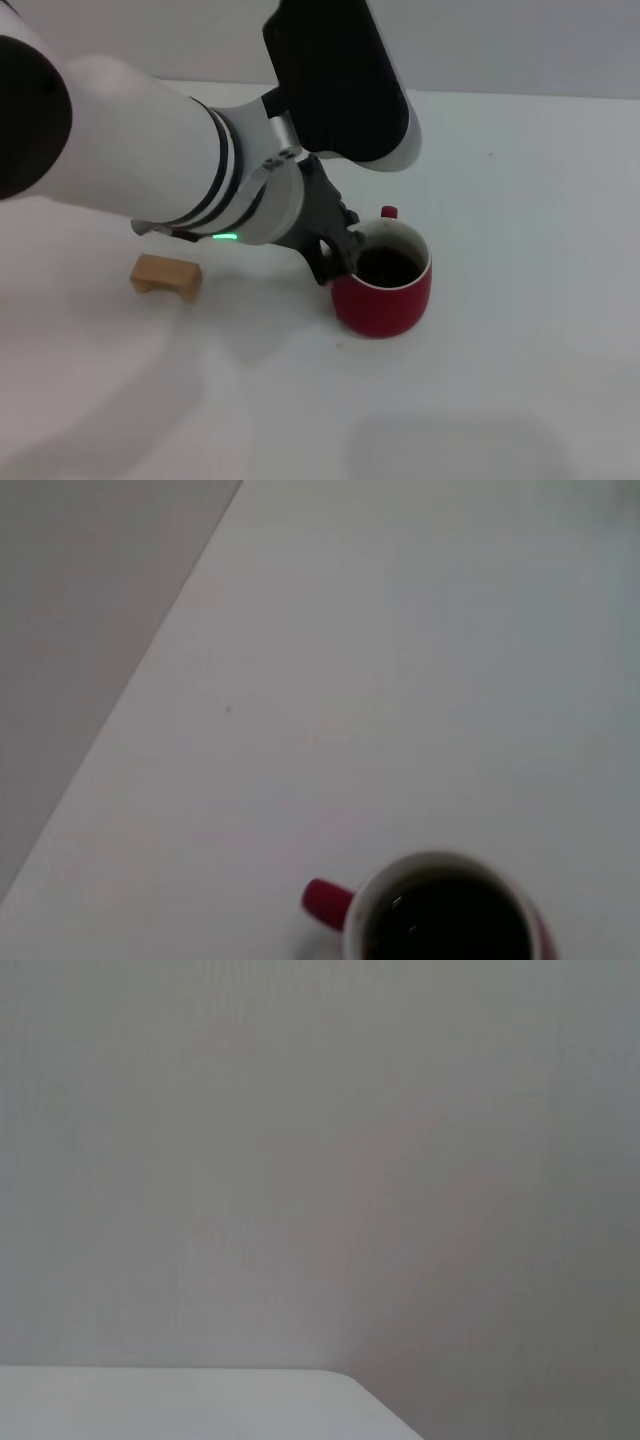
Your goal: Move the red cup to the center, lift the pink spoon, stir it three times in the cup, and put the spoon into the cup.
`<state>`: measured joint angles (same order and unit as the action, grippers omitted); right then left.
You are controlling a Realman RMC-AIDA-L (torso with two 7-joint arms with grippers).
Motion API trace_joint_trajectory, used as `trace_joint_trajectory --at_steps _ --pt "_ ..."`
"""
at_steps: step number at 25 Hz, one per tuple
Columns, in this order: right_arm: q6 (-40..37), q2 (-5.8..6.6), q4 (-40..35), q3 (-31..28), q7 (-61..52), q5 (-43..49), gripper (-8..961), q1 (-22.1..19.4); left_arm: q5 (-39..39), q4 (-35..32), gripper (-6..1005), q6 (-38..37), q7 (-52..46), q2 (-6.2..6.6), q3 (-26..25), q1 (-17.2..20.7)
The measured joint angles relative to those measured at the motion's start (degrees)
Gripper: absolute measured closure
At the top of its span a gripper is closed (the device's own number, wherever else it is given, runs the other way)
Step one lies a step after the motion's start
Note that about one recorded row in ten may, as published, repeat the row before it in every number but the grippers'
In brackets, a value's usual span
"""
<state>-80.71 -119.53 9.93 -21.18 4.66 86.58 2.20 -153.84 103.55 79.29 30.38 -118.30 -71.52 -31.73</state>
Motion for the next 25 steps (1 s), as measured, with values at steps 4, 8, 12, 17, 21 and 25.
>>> trace_joint_trajectory --at_steps 4,8,12,17,21,25 --pt "0.03 0.00 0.00 0.01 0.00 0.07 954 -0.01 -1.26 -1.39 869 -0.89 -0.12 -0.08 -1.19 -0.40" --pt "0.03 0.00 0.00 0.09 0.00 0.09 953 -0.02 -1.31 -2.03 869 -2.63 -0.13 -0.10 -1.55 -0.61" --pt "0.02 0.04 0.00 0.17 0.00 0.09 953 -0.08 -1.00 -2.13 869 -3.72 -0.10 -0.16 -1.30 -1.30" --pt "0.01 0.08 0.00 0.18 0.00 0.09 954 -0.07 -0.36 -2.13 869 -4.78 -0.22 -0.31 0.26 -2.38" --pt "0.06 0.09 0.00 0.18 0.00 0.09 954 -0.03 1.40 -1.96 871 -5.67 -0.31 -0.35 1.21 -2.78" --pt "0.06 0.09 0.00 0.18 0.00 0.09 953 0.02 2.92 -1.38 874 -6.20 -0.16 -0.30 1.46 -2.81"
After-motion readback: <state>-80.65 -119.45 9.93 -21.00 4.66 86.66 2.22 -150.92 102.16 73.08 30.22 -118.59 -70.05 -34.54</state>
